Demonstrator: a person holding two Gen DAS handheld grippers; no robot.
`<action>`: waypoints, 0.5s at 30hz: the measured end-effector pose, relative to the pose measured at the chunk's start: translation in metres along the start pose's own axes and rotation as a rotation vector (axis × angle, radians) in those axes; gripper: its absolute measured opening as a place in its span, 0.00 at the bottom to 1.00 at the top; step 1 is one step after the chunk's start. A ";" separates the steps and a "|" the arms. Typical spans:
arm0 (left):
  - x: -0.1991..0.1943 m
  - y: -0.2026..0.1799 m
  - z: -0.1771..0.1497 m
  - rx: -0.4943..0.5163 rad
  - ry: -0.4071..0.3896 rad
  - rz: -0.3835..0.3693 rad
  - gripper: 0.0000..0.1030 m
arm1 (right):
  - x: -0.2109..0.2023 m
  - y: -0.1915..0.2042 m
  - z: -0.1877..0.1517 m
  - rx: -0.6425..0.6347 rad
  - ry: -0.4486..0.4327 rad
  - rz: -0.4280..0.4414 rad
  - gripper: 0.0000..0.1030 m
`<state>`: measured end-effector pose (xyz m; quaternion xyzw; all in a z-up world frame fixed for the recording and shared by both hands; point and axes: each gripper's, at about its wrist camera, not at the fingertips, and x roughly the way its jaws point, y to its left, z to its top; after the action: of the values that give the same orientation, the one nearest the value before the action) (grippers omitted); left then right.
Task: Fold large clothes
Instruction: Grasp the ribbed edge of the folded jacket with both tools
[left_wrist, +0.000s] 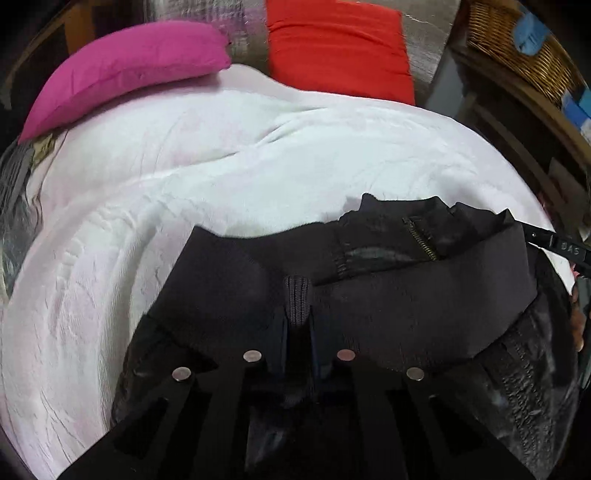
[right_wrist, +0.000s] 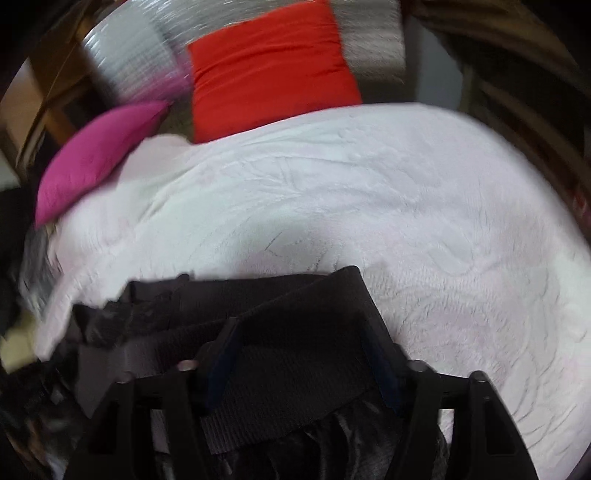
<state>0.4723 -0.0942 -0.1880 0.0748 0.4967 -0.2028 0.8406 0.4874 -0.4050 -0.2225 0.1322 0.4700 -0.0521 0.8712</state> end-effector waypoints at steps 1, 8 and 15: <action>0.001 0.000 0.001 0.001 -0.005 0.000 0.09 | 0.000 0.006 -0.001 -0.037 0.000 -0.022 0.26; -0.020 0.007 0.008 -0.020 -0.108 0.000 0.07 | -0.021 0.004 0.000 -0.031 -0.091 -0.044 0.06; -0.023 0.004 0.030 0.001 -0.213 0.069 0.07 | -0.040 -0.013 0.005 0.054 -0.174 0.016 0.06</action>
<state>0.4885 -0.0946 -0.1534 0.0701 0.4018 -0.1809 0.8949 0.4661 -0.4203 -0.1891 0.1543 0.3896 -0.0688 0.9053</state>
